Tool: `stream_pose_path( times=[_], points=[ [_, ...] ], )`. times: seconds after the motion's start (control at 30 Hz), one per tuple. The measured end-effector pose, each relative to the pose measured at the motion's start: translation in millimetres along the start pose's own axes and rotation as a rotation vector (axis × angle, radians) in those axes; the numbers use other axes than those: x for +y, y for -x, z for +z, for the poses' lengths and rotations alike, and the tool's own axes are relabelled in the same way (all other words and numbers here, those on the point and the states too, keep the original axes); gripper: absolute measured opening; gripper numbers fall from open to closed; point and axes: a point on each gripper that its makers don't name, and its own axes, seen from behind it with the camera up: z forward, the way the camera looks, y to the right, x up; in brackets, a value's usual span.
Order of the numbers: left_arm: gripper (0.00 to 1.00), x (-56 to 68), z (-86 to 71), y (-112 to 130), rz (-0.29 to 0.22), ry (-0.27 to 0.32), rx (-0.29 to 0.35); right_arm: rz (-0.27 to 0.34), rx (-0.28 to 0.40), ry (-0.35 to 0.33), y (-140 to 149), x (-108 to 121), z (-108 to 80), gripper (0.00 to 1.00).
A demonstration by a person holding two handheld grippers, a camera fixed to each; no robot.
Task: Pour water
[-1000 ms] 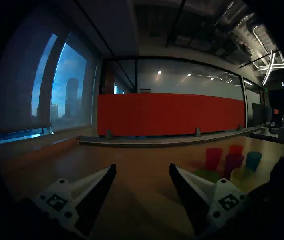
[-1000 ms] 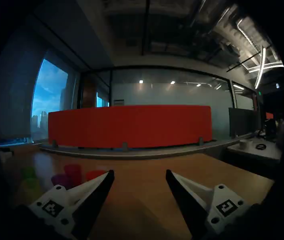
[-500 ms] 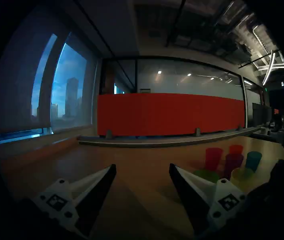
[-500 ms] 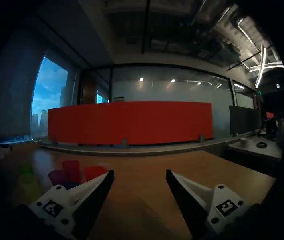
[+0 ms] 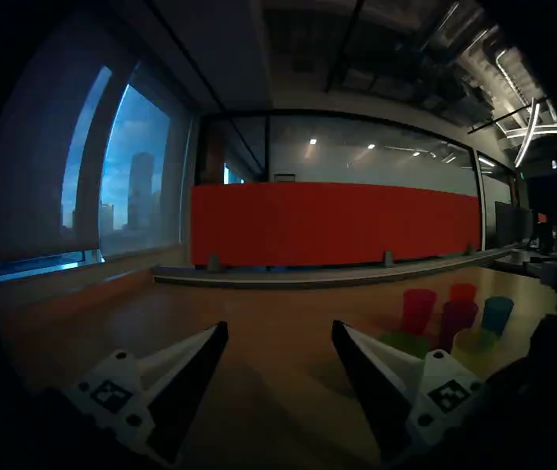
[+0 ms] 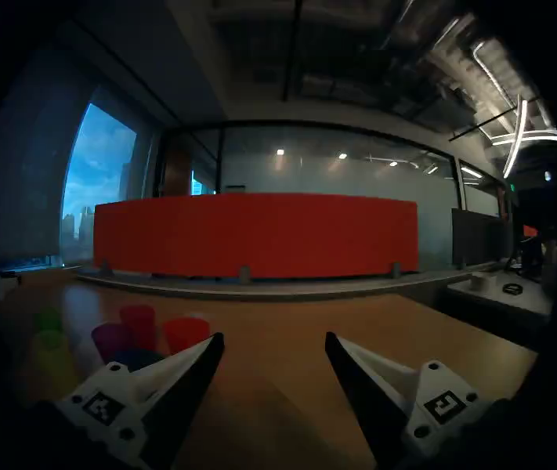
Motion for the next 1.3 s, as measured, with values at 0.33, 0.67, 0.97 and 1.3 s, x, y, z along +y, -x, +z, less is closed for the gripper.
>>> stream_pose_path(
  times=[0.33,0.67,0.97,1.3],
  points=[
    [0.98,0.0,0.2,-0.2,0.0,0.0,0.0,0.001,0.0,0.003,0.0,1.3,-0.7,1.0],
    [0.98,-0.3,0.0,-0.4,0.0,0.0,0.0,0.002,-0.001,-0.004,1.4,1.5,-0.6,1.0],
    [0.98,0.4,0.0,-0.7,0.0,0.0,0.0,0.002,-0.002,-0.004,1.6,1.8,-0.5,1.0],
    [0.98,0.3,0.0,-0.8,0.0,0.0,0.0,0.002,-0.002,-0.004,1.9,1.2,-0.9,1.0]
  ],
)
